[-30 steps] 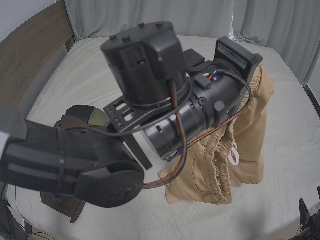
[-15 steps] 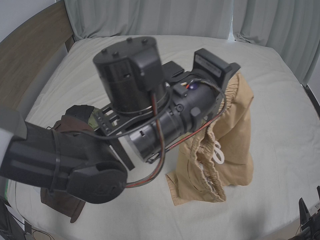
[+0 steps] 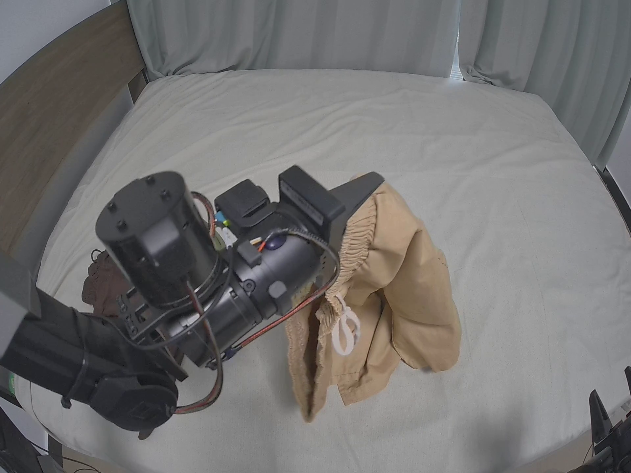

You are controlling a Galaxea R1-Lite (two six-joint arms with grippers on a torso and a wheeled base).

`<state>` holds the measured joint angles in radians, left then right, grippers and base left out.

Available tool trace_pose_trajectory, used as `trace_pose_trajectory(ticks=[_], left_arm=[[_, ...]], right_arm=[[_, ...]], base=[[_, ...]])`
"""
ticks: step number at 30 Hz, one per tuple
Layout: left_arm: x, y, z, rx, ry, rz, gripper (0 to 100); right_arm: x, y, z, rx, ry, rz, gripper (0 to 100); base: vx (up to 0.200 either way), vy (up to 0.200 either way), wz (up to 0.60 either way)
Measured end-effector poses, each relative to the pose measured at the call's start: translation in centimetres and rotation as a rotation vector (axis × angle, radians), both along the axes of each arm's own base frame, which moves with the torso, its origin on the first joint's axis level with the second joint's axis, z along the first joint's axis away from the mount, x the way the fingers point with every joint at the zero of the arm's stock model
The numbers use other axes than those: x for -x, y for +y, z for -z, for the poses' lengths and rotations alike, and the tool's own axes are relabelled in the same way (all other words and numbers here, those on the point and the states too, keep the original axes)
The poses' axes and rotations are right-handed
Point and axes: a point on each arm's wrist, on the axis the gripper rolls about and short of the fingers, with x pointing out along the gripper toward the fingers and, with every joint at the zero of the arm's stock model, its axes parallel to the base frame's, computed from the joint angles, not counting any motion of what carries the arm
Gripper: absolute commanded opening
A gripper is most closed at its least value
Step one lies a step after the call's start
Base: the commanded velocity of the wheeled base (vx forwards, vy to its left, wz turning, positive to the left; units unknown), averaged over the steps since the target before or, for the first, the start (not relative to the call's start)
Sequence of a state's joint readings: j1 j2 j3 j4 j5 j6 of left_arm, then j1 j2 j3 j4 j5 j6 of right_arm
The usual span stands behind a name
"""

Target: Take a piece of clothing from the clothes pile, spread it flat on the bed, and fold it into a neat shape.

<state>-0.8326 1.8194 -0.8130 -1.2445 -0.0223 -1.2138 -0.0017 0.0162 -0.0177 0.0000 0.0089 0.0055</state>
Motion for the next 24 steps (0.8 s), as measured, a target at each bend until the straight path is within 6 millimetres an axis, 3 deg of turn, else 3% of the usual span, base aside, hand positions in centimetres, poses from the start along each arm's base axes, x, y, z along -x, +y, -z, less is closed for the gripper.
trace_pose_trajectory(ticks=[15,24], left_arm=[[1.2,3.7,3.9,-0.120,-0.113,-0.114,0],[1.1,5.1,7.3,-0.284,-0.105,-0.162,0]], right_arm=[[0.0,0.0,0.0,0.001,0.000,0.001,100],[0.0,0.0,0.0,0.001,0.000,0.000,100]], base=[[0.000,0.000,0.00],[0.000,0.000,0.00]])
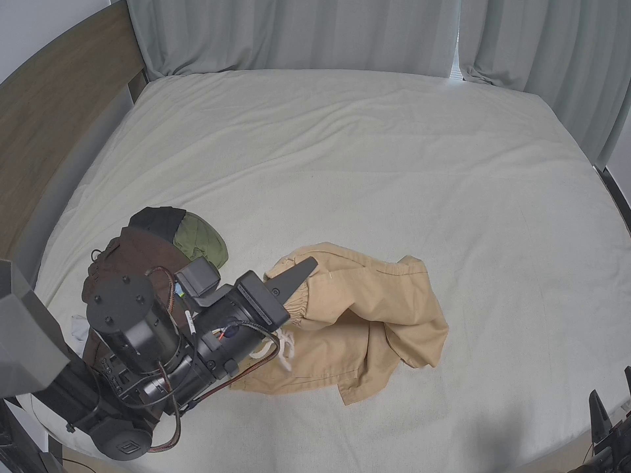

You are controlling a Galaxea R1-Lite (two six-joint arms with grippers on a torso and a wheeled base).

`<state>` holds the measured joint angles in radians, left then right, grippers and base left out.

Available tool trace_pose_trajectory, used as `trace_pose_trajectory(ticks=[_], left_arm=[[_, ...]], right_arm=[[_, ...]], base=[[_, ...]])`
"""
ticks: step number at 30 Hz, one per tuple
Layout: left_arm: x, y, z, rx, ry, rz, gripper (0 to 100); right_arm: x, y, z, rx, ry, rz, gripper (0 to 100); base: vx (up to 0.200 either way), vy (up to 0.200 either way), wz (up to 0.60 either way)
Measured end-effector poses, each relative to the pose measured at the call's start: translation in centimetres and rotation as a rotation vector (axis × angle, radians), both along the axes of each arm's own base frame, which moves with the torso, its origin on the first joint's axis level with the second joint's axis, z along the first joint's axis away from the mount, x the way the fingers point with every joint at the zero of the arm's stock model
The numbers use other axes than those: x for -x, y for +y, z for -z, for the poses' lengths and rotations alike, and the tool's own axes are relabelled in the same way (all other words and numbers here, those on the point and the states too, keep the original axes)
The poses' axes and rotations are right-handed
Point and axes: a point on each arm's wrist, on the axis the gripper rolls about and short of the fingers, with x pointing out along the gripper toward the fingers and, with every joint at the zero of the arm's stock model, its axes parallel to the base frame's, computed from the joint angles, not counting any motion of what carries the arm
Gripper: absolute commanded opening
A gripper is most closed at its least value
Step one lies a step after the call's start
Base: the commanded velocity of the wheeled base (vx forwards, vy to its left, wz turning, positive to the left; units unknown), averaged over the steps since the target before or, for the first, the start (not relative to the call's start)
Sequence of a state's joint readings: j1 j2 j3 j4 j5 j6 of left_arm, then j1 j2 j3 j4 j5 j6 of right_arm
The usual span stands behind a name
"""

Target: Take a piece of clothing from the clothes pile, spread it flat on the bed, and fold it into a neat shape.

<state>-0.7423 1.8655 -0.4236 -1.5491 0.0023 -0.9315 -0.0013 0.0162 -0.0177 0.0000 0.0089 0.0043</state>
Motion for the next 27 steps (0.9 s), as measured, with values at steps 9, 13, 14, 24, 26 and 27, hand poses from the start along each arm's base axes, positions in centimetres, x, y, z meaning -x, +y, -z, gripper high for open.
trace_pose_trajectory(ticks=[9,13,14,24,26,27], left_arm=[[-0.8,0.6,1.1,-0.079,-0.016,-0.036,0],[-1.1,0.8,1.3,-0.121,-0.040,-0.051,0],[-1.2,0.9,1.4,-0.129,-0.043,-0.054,0],[-1.4,1.3,2.4,-0.218,-0.065,-0.063,0],[-1.6,1.5,2.8,-0.252,-0.074,-0.070,0],[-1.7,1.6,3.0,-0.271,-0.076,-0.074,0]], right_arm=[[0.0,0.0,0.0,0.000,0.000,0.000,100],[0.0,0.0,0.0,0.000,0.000,0.000,100],[0.0,0.0,0.0,0.000,0.000,0.000,100],[0.0,0.0,0.0,0.001,0.000,-0.001,100],[0.0,0.0,0.0,0.002,0.000,-0.001,100],[0.0,0.0,0.0,0.002,0.000,-0.001,100]], base=[[0.000,0.000,0.00],[0.000,0.000,0.00],[0.000,0.000,0.00],[0.000,0.000,0.00],[0.000,0.000,0.00],[0.000,0.000,0.00]])
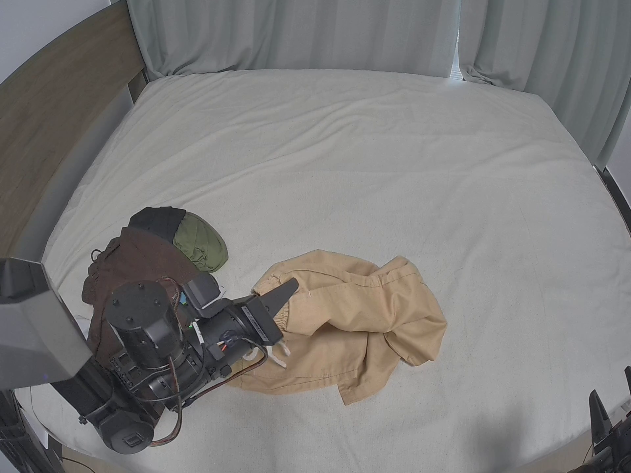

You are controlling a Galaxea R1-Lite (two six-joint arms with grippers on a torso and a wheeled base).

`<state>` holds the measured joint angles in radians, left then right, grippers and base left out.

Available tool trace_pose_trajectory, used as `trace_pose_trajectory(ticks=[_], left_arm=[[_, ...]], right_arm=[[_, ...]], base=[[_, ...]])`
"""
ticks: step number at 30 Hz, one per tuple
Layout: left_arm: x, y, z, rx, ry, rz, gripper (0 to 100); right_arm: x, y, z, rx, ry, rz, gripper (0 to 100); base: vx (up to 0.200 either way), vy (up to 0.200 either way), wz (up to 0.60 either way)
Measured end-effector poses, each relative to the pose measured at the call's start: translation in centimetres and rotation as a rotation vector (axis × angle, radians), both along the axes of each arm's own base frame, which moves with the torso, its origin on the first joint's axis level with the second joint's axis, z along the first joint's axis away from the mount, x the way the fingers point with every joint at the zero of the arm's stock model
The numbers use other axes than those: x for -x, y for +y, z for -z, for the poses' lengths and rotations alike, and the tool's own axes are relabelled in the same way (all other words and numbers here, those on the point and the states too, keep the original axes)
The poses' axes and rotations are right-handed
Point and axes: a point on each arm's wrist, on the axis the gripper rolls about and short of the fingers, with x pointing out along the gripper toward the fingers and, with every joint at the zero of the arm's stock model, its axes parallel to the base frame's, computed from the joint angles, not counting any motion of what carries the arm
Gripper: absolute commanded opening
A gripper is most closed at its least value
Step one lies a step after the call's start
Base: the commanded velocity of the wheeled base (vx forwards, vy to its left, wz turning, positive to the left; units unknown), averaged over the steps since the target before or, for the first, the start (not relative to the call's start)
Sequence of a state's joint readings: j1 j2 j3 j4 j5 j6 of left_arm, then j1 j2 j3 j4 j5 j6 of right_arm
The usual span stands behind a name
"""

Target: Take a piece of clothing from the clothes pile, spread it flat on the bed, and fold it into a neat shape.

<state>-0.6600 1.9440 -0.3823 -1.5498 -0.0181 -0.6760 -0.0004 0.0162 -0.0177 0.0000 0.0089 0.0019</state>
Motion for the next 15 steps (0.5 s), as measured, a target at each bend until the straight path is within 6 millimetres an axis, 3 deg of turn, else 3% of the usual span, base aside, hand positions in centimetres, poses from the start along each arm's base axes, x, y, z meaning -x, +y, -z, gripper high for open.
trace_pose_trajectory(ticks=[15], left_arm=[[-0.7,0.3,1.3,-0.049,0.021,-0.021,0]], right_arm=[[0.0,0.0,0.0,0.002,0.000,0.001,100]], base=[[0.000,0.000,0.00]])
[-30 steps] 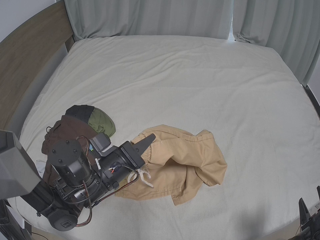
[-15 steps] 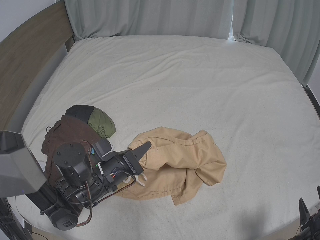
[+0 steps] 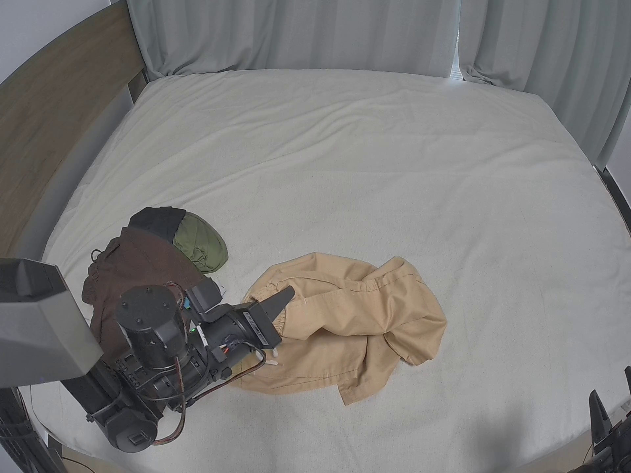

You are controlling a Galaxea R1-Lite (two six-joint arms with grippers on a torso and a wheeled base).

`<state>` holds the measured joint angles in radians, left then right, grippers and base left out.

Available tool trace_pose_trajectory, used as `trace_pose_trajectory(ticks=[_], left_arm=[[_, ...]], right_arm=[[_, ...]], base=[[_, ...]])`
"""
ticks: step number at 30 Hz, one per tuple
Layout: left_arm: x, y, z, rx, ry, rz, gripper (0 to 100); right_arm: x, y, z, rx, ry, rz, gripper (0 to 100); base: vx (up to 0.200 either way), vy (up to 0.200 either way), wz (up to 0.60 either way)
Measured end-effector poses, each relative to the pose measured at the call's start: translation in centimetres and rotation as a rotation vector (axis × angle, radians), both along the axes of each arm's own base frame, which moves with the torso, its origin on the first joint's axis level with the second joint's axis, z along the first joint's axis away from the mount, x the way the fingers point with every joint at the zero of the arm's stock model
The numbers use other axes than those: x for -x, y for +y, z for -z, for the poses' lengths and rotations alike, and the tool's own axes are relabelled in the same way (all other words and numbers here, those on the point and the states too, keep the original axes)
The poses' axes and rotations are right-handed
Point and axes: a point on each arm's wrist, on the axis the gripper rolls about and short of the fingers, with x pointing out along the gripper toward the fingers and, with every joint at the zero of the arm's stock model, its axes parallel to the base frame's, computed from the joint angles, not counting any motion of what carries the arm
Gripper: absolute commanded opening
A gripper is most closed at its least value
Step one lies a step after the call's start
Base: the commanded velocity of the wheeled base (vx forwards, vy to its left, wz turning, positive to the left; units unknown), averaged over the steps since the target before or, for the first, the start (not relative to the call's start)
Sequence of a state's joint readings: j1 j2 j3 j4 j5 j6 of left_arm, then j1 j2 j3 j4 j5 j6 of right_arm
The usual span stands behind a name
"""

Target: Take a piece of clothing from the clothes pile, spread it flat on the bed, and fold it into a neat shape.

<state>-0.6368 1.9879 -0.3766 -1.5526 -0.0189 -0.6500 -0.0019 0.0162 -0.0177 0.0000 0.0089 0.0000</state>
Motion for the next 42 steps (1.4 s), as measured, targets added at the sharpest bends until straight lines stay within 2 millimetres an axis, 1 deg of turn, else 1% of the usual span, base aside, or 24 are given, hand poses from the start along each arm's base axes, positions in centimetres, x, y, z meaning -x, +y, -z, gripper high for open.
trace_pose_trajectory(ticks=[14,19,23,27,29,30,34,42], left_arm=[[0.0,0.0,0.1,-0.001,0.002,0.000,0],[-0.1,0.0,0.0,0.000,0.001,0.000,0],[-0.1,0.0,0.0,0.001,-0.001,-0.001,0],[-0.1,0.0,-0.1,0.003,-0.003,-0.001,0],[-0.1,-0.1,-0.1,0.003,-0.004,-0.001,0],[-0.1,-0.1,-0.1,0.004,-0.005,-0.001,0],[-0.1,-0.1,-0.2,0.005,-0.006,-0.001,0],[-0.1,-0.1,-0.3,0.008,-0.011,-0.001,0]], right_arm=[[0.0,0.0,0.0,0.004,-0.001,-0.006,100],[0.0,0.0,-0.4,0.009,-0.035,-0.010,100],[0.3,0.0,-2.1,0.011,-0.133,-0.011,100],[0.1,0.0,-3.8,-0.005,-0.144,-0.032,100],[-0.3,0.0,-4.9,-0.056,-0.123,-0.068,100],[-0.4,0.0,-5.1,-0.068,-0.118,-0.074,100],[-1.4,0.1,-6.9,-0.166,-0.060,-0.149,100],[-4.2,0.8,-10.5,-0.284,0.044,-0.366,100]], base=[[0.000,0.000,0.00],[0.000,0.000,0.00],[0.000,0.000,0.00],[0.000,0.000,0.00],[0.000,0.000,0.00],[0.000,0.000,0.00],[0.000,0.000,0.00],[0.000,0.000,0.00]])
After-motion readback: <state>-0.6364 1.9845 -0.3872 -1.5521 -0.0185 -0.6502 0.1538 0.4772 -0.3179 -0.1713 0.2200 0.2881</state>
